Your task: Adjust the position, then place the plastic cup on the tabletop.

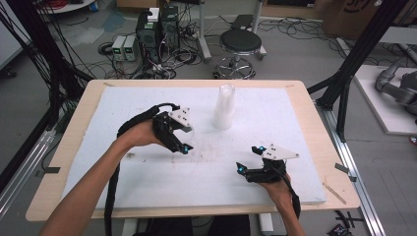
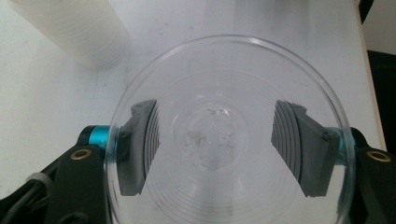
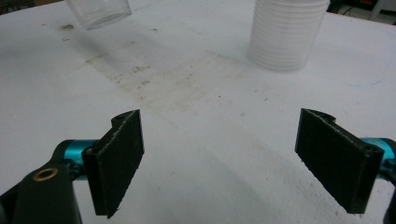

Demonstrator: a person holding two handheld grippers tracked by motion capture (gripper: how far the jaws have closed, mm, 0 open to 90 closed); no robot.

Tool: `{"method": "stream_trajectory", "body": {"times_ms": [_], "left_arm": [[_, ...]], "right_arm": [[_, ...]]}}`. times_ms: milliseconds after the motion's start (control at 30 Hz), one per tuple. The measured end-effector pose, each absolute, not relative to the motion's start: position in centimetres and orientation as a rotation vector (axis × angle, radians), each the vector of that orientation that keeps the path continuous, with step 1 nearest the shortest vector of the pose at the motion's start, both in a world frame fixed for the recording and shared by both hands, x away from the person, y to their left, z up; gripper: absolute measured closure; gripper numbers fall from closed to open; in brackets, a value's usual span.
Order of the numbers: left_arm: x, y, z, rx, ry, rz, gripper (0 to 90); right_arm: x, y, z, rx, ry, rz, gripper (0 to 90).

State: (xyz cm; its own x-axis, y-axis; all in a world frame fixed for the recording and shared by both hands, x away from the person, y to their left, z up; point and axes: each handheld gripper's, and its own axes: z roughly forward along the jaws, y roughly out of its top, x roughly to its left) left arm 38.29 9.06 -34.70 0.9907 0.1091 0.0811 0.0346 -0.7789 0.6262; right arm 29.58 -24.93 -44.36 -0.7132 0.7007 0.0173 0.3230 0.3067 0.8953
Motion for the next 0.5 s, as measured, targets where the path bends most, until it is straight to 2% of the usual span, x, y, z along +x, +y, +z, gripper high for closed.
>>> {"method": "stream_trajectory", "body": {"times_ms": [500], "left_arm": [[38.52, 8.54, -34.66, 2.496, 0.107, 0.15, 32.0]], "right_arm": [[29.69, -25.31, -45.3, 0.955, 2.206, 1.383, 15.2]]}}
